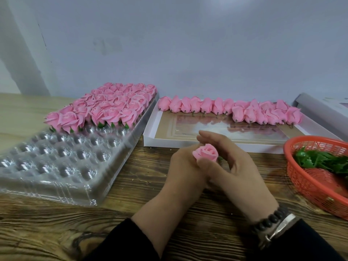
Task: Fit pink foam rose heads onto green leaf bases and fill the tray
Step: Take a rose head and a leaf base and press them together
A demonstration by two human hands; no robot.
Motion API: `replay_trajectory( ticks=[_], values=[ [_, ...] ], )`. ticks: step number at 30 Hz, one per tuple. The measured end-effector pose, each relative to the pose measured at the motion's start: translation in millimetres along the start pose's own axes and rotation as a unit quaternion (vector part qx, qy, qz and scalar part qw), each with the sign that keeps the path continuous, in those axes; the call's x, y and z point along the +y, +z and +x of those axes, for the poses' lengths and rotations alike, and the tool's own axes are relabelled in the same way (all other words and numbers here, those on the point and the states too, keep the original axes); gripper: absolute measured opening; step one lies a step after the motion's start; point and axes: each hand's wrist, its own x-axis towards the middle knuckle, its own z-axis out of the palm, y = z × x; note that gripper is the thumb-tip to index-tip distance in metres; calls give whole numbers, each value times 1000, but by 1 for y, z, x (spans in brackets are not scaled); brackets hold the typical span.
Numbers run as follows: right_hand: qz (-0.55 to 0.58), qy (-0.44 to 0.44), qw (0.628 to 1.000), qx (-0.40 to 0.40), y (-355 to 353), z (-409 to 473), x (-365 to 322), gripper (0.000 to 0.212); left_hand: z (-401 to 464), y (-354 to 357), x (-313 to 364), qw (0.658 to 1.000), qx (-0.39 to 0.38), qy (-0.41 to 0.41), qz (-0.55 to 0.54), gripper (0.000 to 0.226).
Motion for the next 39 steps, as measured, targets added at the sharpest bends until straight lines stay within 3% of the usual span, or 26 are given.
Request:
replay_trajectory(
  ticks=[3, 7, 9, 12, 14, 16, 18, 20, 25, 27, 31, 33, 35, 39],
  values=[
    [-6, -16, 998, 63, 11, -1, -1, 56, -3, 10, 1, 1000, -8, 8, -11, 14],
    [-32, -19, 995, 98, 14, 2, 0, 17, -3, 18, 5, 998, -18, -2, -64, 18],
    [-42, -6, 997, 64, 8, 5, -1, 15, -3, 19, 7, 998, -43, -3, -48, 15],
    [-58, 29, 997, -50, -1, 6, -6, 23, -5, 16, 3, 992, -124, -19, -8, 15],
    [-57, 59, 990, -115, -4, 4, -8, 23, -9, 10, 5, 984, -160, -73, -21, 28],
    [-54, 54, 989, -129, -7, 3, -8, 17, -10, 5, 8, 982, -170, -76, -28, 31],
    [-69, 29, 991, -114, -10, 4, -6, 19, -10, 4, 11, 988, -147, -31, -31, 29],
    [-71, 17, 993, -92, -12, 5, -2, 35, -8, 5, 12, 990, -123, -4, -67, 17],
    [-31, 18, 998, -55, -11, 2, 2, 59, -2, 1, 3, 998, -43, 9, -45, 10],
    [-10, 4, 1000, -19, -7, 1, 0, 55, -2, 2, 0, 999, -38, 4, -26, 8],
    [8, -24, 998, 62, 5, 0, -1, 31, -5, 11, -2, 999, -28, 16, 35, 32],
    [-10, -30, 997, 75, 10, 0, -1, 18, -4, 16, -4, 991, -23, 37, 129, 23],
    [-41, -34, 995, 80, 12, 0, 0, 19, -3, 17, -5, 980, -10, 55, 190, 17],
    [-89, -39, 993, 61, 9, 4, 4, 24, -1, 19, -3, 992, -24, 35, 117, 22]
  ],
)
